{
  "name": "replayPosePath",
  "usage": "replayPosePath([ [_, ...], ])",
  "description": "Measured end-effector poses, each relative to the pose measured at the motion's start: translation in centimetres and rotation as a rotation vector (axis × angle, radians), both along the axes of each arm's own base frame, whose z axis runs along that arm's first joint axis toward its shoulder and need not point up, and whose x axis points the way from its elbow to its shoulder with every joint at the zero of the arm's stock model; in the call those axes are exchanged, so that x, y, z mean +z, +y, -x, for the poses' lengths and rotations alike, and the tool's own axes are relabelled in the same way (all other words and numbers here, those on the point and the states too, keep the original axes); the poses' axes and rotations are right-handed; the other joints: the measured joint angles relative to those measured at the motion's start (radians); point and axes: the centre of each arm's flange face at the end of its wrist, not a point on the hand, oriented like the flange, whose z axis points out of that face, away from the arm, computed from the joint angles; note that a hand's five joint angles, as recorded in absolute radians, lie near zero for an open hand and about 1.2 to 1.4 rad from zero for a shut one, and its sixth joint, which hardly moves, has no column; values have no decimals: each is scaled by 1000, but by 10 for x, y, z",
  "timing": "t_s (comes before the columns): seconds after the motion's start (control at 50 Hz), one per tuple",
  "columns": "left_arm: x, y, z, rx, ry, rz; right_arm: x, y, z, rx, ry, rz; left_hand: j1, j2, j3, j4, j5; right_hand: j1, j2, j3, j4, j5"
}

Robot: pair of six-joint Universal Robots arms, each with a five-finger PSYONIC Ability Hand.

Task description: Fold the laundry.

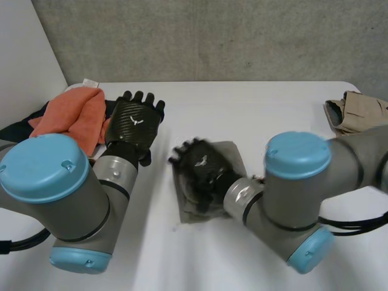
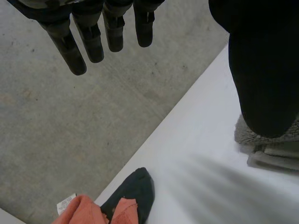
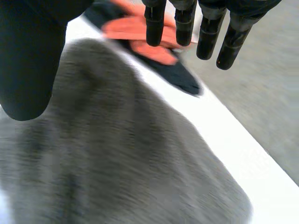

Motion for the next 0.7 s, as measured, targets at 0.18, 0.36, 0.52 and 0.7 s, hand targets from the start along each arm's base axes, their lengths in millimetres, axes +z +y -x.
replayPosePath([
  [0.18, 12, 1, 24, -81, 125, -14, 45, -76, 68, -382, -270, -196, 0, 0, 0, 0, 0, 0, 0, 0, 0, 0],
  [0.36, -18, 5, 60, -197, 145, -243, 27, -92, 79, -448, -258, -385, 0, 0, 0, 0, 0, 0, 0, -1, 0, 0],
  [0.52, -60, -3, 57, -123, 53, -428, -9, -97, 72, -445, -175, -494, 3, 0, 0, 0, 0, 0, 0, 0, 0, 0],
  [0.7, -81, 0, 37, -19, -114, -492, -32, -99, 70, -412, -45, -472, 3, 0, 0, 0, 0, -9, 0, 0, 0, 0],
])
